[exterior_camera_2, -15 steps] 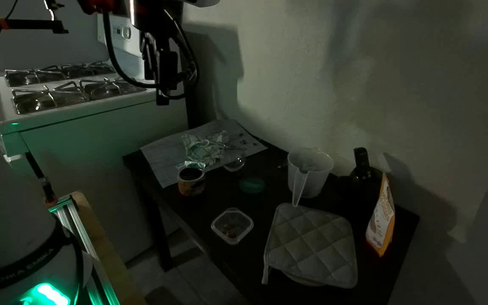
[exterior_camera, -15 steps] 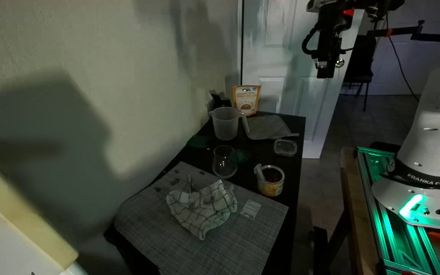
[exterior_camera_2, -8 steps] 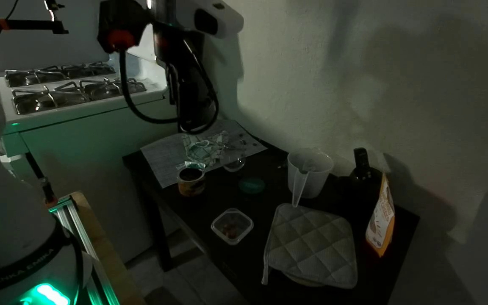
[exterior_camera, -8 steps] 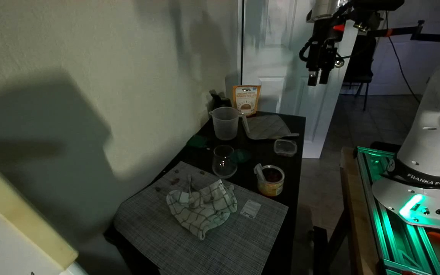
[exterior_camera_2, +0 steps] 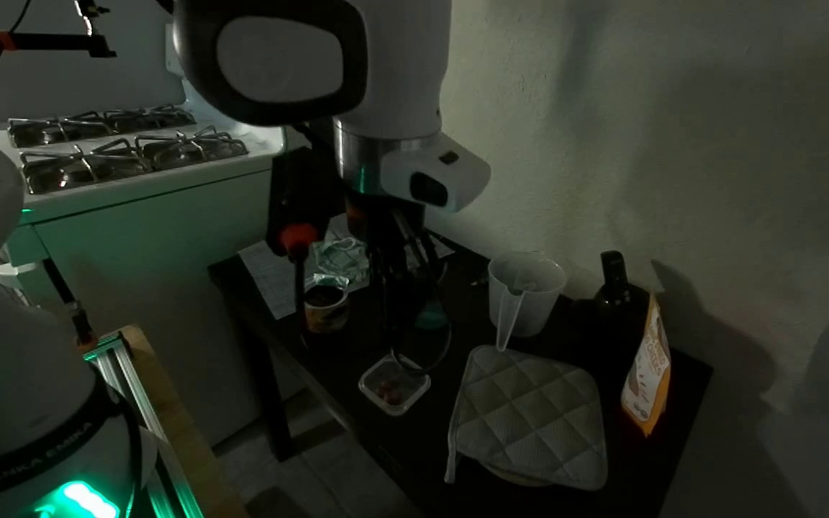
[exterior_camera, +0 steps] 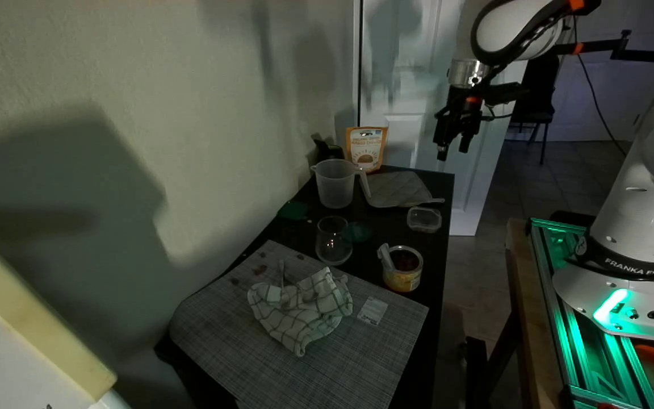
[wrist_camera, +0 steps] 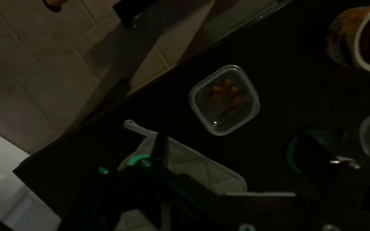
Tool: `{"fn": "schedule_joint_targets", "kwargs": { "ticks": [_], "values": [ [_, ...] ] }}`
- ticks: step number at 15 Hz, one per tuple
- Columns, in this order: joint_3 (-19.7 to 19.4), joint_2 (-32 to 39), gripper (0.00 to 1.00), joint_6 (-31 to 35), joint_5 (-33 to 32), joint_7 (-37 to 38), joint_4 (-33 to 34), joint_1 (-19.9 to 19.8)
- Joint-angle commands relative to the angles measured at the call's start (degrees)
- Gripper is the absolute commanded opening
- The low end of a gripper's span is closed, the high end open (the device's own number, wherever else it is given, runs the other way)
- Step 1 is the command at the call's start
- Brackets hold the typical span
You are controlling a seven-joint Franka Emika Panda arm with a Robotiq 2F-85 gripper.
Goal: Pour the coffee grinds in the bowl into the can
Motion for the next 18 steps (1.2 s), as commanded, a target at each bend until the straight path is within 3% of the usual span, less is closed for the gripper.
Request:
{"fn": "schedule_joint_targets", "kwargs": {
  "ticks": [1,5,8,11,13,16,18],
  "values": [
    [-0.1,2.7,1.0,1.2,-0.8,0.2,0.1,-0.9],
    [-0.5,8.4,1.0,2.9,-1.5,0.5,0.6,-1.6],
    [-2.1,12.8,1.0,17.6,2.7,-3.1,0.8,0.8],
    [-5.2,18.9,1.0,29.9,12.5,-10.7,0.6,5.8],
    [-6.9,22.1,1.0,32.5,22.6,-18.2,0.5,10.0],
    [-7.1,25.0,1.0,30.4,35.5,-28.8,0.6,13.5],
    [-6.3,27.3,1.0,29.7,39.6,-32.9,0.6,13.7]
  ]
}}
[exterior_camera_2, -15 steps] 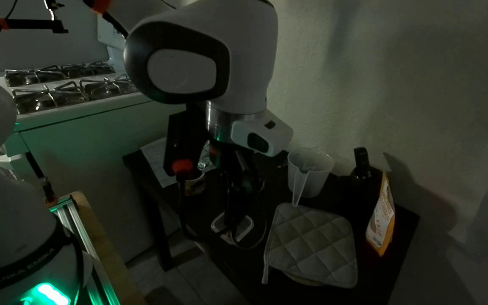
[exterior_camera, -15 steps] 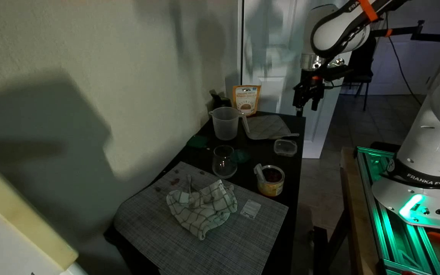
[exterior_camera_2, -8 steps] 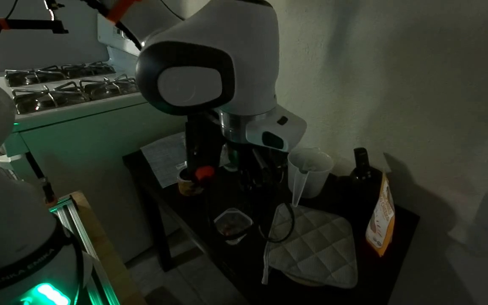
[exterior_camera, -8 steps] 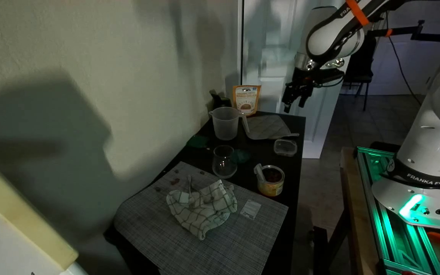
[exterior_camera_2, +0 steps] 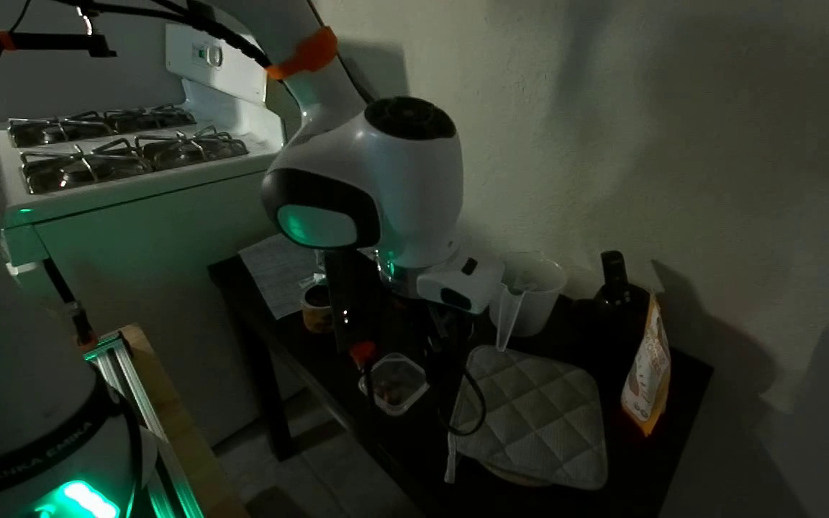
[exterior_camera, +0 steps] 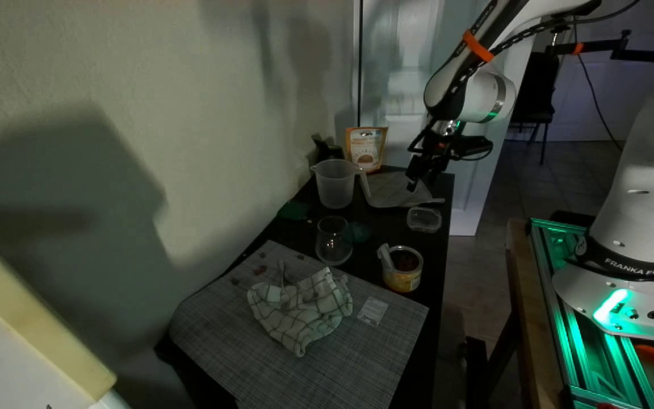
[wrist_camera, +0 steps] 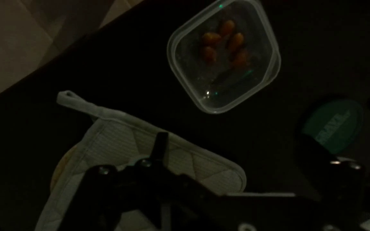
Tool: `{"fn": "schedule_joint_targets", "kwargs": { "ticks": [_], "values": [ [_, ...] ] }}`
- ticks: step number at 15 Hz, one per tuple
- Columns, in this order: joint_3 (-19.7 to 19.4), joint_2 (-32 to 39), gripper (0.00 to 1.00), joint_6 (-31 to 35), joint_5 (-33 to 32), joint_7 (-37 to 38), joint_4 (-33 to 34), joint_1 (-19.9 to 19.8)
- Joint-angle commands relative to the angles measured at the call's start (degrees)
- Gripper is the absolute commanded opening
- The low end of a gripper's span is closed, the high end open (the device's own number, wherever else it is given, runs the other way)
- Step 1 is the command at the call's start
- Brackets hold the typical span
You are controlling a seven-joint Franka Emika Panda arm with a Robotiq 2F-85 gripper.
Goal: Pour the coffee grinds in the bowl into the can
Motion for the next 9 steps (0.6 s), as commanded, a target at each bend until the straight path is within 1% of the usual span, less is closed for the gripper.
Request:
{"fn": "schedule_joint_targets", "kwargs": {
  "ticks": [1,3,6,8,9],
  "values": [
    [0.1,3.9,1.0,-0.7,8.7,-8.4,0.0,1.3],
    [-0.1,6.4,1.0,0.0,8.7,-9.0,0.0,0.5],
    [-1.1,9.6,1.0,0.2,6.4,-7.4,0.0,-0.4],
    [-0.8,11.1,1.0,0.5,7.8,-8.2,0.0,-0.6],
    [-0.5,11.6,0.98,0.7,8.6,-8.8,0.0,-0.8]
  ]
}}
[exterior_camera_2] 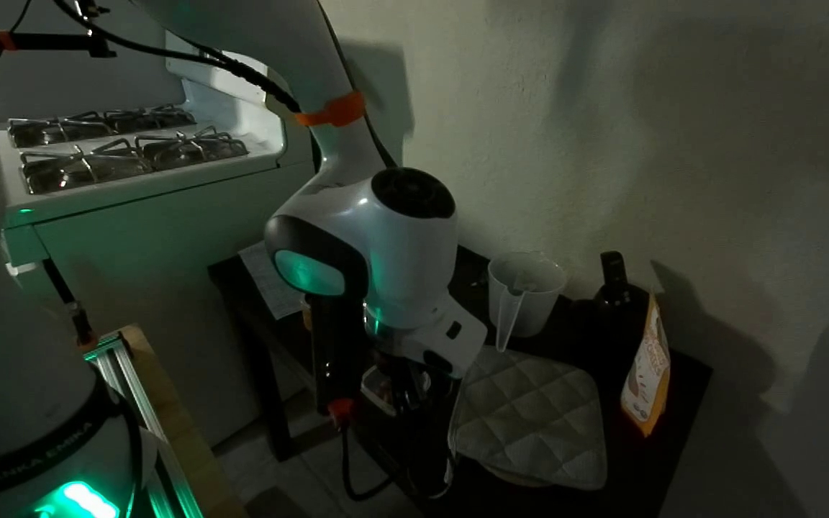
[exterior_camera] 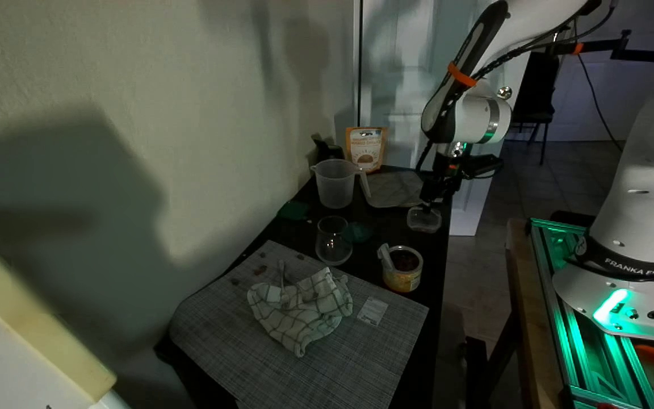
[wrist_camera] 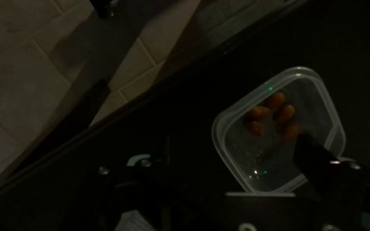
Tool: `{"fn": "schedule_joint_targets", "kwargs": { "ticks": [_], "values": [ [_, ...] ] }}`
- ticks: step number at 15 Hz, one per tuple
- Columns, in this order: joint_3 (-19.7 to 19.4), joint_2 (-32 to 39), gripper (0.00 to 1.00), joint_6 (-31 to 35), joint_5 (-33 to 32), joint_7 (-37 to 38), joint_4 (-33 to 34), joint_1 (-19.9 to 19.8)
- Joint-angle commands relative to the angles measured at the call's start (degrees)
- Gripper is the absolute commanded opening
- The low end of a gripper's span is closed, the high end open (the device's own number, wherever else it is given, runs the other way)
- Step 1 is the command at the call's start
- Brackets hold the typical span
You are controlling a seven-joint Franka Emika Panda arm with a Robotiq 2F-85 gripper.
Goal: Pour the coffee grinds in the bowl into the can
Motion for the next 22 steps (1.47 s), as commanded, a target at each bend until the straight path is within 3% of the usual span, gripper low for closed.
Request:
{"fn": "schedule_joint_targets", "kwargs": {
  "ticks": [1,2,4,5,6,13,15,17,20,22],
  "values": [
    [0.9,2.6,0.94,1.1,3.1,-2.7,0.0,-0.6],
    [1.4,2.8,0.95,1.5,4.1,-3.5,0.0,-0.8],
    [2.1,3.0,0.85,2.0,6.0,-4.8,0.1,-0.9],
    [2.4,3.1,0.7,2.3,6.7,-5.4,0.2,-0.9],
    [2.6,3.2,0.6,2.6,7.4,-5.8,0.2,-1.0],
    [4.1,4.4,0.05,5.0,10.8,-7.8,0.4,-1.2],
    [4.3,5.1,0.0,5.5,10.5,-7.4,0.4,-0.9],
    [3.9,5.2,0.03,6.9,7.6,-6.0,0.4,1.1],
    [-0.6,7.4,0.03,11.6,-3.4,-0.1,0.4,9.2],
    [-7.6,9.0,0.03,13.4,-11.8,5.4,0.4,17.9]
  ]
}}
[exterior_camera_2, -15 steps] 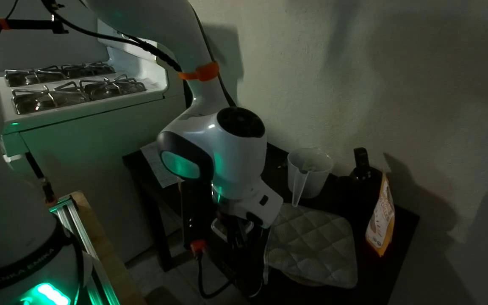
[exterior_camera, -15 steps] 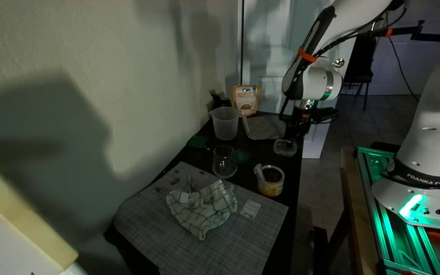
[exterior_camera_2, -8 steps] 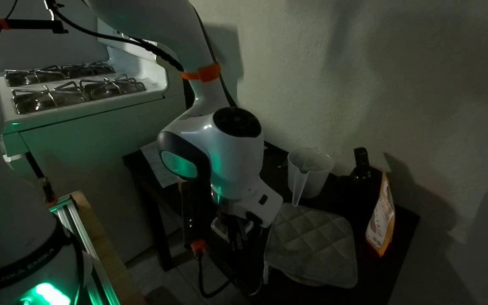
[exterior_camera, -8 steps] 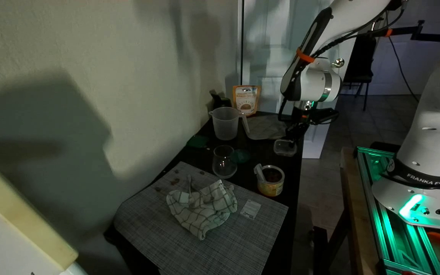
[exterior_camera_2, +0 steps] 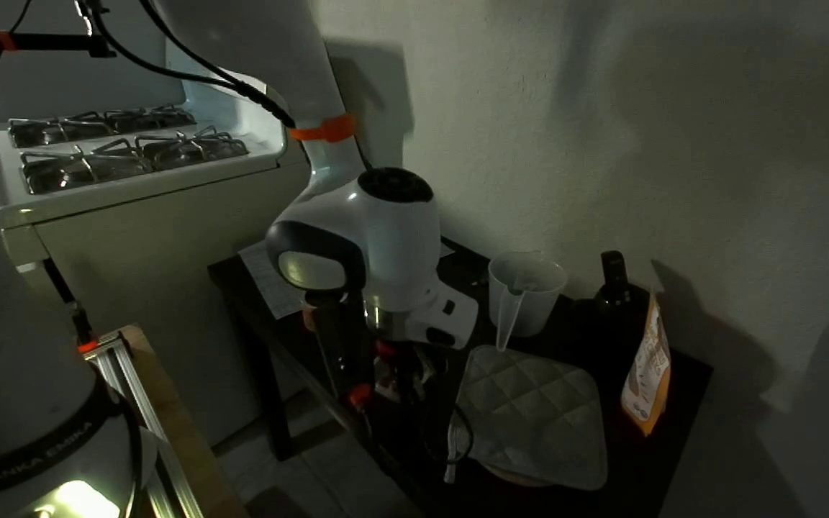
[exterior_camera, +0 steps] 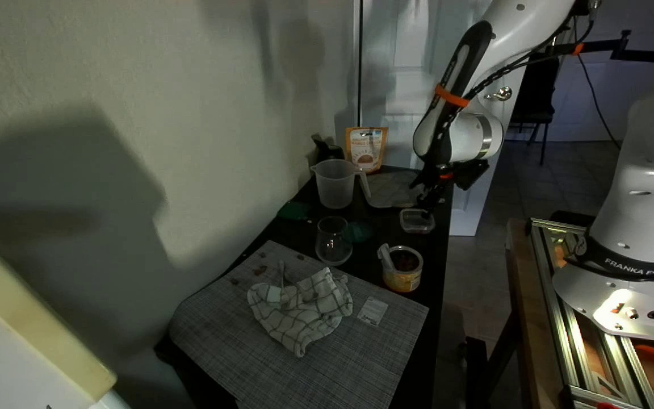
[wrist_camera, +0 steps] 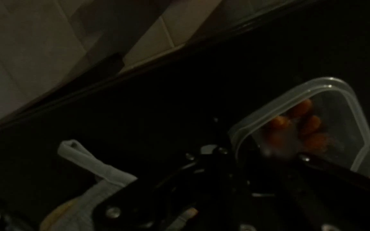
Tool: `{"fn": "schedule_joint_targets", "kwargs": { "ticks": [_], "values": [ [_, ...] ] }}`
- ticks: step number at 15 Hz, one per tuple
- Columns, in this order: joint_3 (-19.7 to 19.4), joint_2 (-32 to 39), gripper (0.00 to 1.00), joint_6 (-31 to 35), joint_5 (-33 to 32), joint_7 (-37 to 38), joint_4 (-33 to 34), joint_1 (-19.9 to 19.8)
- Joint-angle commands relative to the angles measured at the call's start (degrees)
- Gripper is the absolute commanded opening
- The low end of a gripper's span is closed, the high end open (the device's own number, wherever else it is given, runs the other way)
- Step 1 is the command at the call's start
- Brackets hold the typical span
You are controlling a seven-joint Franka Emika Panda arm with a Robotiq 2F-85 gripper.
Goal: Pour the coffee grinds in the bowl into the can
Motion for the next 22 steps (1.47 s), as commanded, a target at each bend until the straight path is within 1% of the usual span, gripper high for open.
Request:
{"fn": "schedule_joint_targets", "kwargs": {
  "ticks": [1,4,6,8,12,14,16,17,19,22],
  "values": [
    [-11.8,4.4,0.03,3.3,-13.7,9.5,0.0,15.0],
    [-23.7,4.4,0.03,0.3,-26.4,15.2,0.1,28.0],
    [-32.0,3.9,0.03,-1.8,-34.3,17.4,0.1,36.5],
    [-40.8,1.6,0.03,-2.7,-39.3,17.9,0.1,44.9],
    [-54.8,-1.3,0.03,-3.8,-46.7,17.4,0.5,57.1],
    [-61.9,-1.2,0.03,-3.3,-49.1,17.9,0.0,63.6],
    [-67.8,-0.8,0.03,-5.3,-50.0,18.1,0.6,69.8],
    [-70.9,-0.5,0.03,-6.0,-49.8,18.0,0.2,73.3],
    [-75.7,-0.1,0.03,-8.3,-48.6,17.9,0.5,79.3],
    [-82.9,0.5,0.03,-10.0,-45.8,16.9,0.2,89.2]
  ]
}}
